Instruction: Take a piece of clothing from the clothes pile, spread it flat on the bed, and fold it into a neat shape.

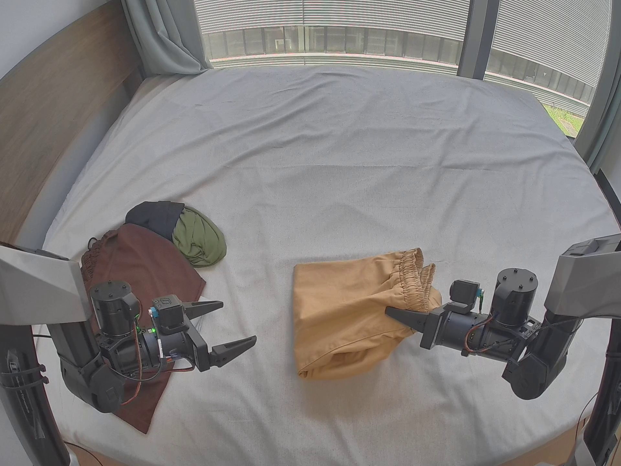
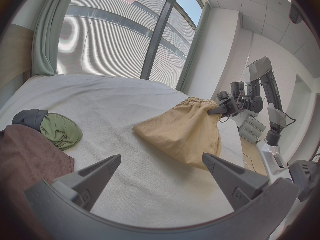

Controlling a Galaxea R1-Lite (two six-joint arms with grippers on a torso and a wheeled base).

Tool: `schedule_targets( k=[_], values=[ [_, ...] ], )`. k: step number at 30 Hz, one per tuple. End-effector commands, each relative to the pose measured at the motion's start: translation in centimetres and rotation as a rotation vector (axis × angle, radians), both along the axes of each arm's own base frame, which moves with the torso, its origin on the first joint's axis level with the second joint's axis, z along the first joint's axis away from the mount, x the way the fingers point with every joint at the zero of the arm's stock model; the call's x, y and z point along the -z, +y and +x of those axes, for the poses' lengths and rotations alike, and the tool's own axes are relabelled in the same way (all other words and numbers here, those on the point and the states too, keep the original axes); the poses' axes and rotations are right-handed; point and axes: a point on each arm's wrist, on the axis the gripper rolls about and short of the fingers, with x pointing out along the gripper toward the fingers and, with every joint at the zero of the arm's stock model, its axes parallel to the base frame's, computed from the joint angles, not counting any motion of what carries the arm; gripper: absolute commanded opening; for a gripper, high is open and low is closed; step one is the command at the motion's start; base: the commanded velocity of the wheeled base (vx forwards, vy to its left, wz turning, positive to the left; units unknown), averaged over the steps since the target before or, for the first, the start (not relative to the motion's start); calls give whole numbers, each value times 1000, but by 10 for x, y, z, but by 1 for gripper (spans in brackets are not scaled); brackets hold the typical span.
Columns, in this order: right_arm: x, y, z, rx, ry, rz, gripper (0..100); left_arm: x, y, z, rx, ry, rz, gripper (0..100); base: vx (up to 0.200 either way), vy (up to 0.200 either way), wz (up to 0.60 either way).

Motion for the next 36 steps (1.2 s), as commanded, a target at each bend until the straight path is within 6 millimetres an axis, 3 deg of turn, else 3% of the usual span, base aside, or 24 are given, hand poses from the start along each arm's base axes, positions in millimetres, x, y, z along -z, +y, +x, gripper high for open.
schedule_targets(
  k=[1,25,36],
  values=[
    [-7,0,0,-1,-16,14,0,-1,0,0,0,-5,-1,100,0,0,0],
    [-29,13,18,-43,-96,98,0,-3,3,-1,-8,-8,-1,100,0,0,0],
    [-55,19,35,-82,-204,156,0,-3,7,-4,-18,-1,2,100,0,0,0]
  ],
)
